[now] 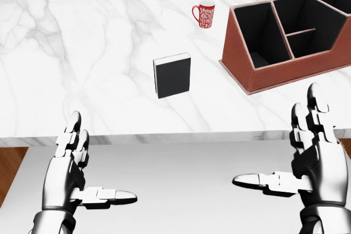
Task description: Pick up the book and place it in the left compartment of the caddy.
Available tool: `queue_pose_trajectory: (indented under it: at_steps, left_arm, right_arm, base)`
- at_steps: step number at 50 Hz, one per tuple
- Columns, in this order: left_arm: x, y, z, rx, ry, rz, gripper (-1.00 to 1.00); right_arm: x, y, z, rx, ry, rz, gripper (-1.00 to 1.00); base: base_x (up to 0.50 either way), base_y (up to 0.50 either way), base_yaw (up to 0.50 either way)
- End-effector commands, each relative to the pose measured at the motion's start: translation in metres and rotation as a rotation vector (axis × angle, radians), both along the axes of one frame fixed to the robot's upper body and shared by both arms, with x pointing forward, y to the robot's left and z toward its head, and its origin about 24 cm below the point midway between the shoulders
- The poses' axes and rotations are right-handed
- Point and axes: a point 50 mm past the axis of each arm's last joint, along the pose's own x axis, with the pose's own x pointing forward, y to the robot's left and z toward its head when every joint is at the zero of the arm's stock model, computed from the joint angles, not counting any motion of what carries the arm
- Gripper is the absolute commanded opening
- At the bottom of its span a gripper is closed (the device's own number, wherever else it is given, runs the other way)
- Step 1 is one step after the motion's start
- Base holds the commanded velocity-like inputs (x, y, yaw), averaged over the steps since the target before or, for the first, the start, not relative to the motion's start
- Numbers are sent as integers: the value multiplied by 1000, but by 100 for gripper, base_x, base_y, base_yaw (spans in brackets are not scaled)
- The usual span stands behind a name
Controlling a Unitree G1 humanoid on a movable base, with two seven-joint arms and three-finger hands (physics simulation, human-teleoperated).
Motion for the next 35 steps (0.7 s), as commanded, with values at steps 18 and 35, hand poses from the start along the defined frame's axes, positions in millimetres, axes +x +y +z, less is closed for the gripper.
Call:
queue_pose_trajectory:
  at_steps: [18,35]
  left_arm:
    - [8,3,-11,21,8,16,100]
    - [21,7,-35,21,121,7,100]
  right_arm:
    - [-41,-64,40,-27,-175,-190,100]
    - [-68,-105,46,43,-231,-332,100]
  base:
    - [0,0,0]
    - [0,0,0]
